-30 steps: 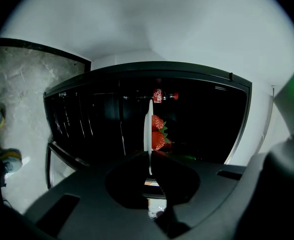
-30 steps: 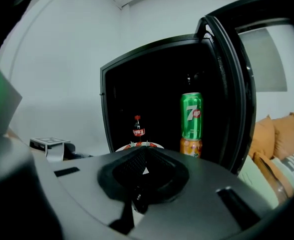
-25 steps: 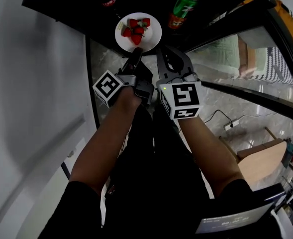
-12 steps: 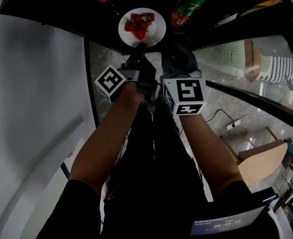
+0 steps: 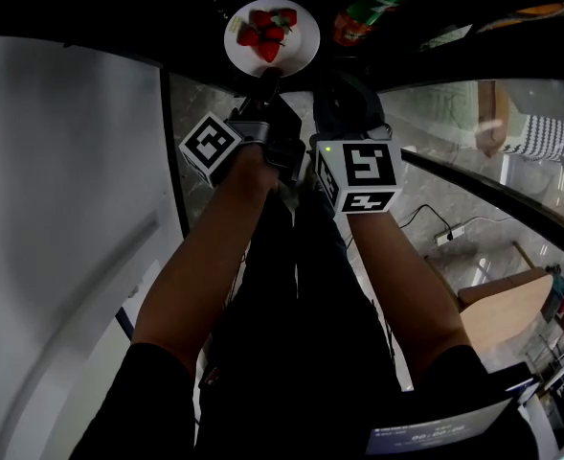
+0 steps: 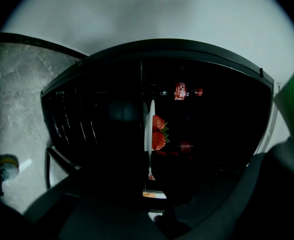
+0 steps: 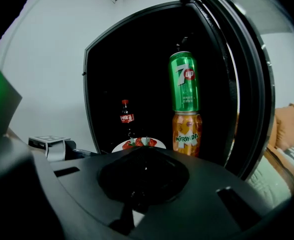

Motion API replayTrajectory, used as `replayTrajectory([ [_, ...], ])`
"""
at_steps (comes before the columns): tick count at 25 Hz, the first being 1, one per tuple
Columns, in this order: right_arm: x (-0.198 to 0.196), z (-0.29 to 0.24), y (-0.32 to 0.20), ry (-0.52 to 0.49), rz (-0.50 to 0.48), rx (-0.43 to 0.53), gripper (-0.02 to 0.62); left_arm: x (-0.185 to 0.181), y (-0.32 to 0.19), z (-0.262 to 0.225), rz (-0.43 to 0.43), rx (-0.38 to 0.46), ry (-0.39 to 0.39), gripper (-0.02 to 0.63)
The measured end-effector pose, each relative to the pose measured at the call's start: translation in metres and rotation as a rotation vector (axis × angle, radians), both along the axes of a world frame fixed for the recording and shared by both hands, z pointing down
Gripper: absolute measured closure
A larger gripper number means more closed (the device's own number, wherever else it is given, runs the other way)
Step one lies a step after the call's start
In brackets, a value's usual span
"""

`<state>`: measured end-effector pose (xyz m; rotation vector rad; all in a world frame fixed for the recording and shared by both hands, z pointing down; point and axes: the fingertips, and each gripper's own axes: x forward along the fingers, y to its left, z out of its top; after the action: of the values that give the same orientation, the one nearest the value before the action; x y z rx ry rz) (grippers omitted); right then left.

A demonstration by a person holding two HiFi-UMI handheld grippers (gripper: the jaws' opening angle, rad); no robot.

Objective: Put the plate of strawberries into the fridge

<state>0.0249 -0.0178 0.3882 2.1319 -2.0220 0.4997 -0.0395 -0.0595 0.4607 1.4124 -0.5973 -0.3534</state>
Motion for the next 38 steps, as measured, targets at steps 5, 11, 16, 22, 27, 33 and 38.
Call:
replayTrajectory([
  [5, 0.000, 0.005, -0.003, -0.009, 0.006, 0.002, 0.591, 0.005, -0.005, -0.004, -0.020, 0.000, 0.053, 0.591],
  [11, 0.000, 0.005, -0.007, -0.013, 0.011, 0.005, 0.591, 0.008, -0.016, -0.007, -0.046, -0.011, 0.096, 0.591],
  [16, 0.004, 0.000, -0.012, -0.020, 0.016, 0.009, 0.591, 0.009, -0.022, -0.015, -0.048, 0.014, 0.110, 0.590],
  [22, 0.007, 0.004, -0.011, -0.026, 0.025, 0.005, 0.591, 0.004, -0.021, -0.017, -0.046, 0.049, 0.113, 0.588],
  [27, 0.007, 0.009, -0.008, -0.030, 0.030, -0.001, 0.591, -0.002, -0.018, -0.014, -0.038, 0.063, 0.107, 0.509],
  [33, 0.004, 0.011, -0.007, -0.031, 0.025, -0.004, 0.591, -0.010, -0.008, -0.027, -0.002, 0.163, 0.041, 0.509],
  [38, 0.001, 0.011, -0.008, -0.028, 0.019, -0.004, 0.591, -0.011, 0.005, -0.028, 0.178, 0.430, -0.326, 0.509],
])
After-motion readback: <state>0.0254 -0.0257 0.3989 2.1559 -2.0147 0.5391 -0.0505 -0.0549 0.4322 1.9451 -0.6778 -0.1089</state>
